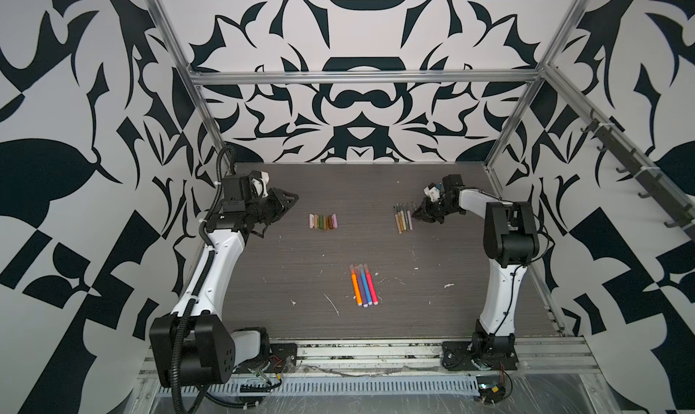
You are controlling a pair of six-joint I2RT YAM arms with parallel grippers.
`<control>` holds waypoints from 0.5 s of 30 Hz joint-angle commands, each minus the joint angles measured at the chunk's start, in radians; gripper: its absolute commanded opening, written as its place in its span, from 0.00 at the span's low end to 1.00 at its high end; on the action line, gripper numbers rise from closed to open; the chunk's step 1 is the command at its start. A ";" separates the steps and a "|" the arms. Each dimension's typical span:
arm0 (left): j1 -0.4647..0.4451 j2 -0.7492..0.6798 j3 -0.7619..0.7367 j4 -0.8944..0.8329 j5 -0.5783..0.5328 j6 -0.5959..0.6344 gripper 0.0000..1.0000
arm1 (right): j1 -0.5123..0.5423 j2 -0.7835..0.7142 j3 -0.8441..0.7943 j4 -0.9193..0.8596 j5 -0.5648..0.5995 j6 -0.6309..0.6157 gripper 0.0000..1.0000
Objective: Open the pen caps
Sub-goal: 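Lower the brown pen beside the uncapped pens and open the right gripper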
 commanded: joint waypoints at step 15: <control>0.003 0.057 0.044 0.007 0.007 0.005 0.27 | -0.008 -0.073 -0.021 0.018 -0.028 0.005 0.11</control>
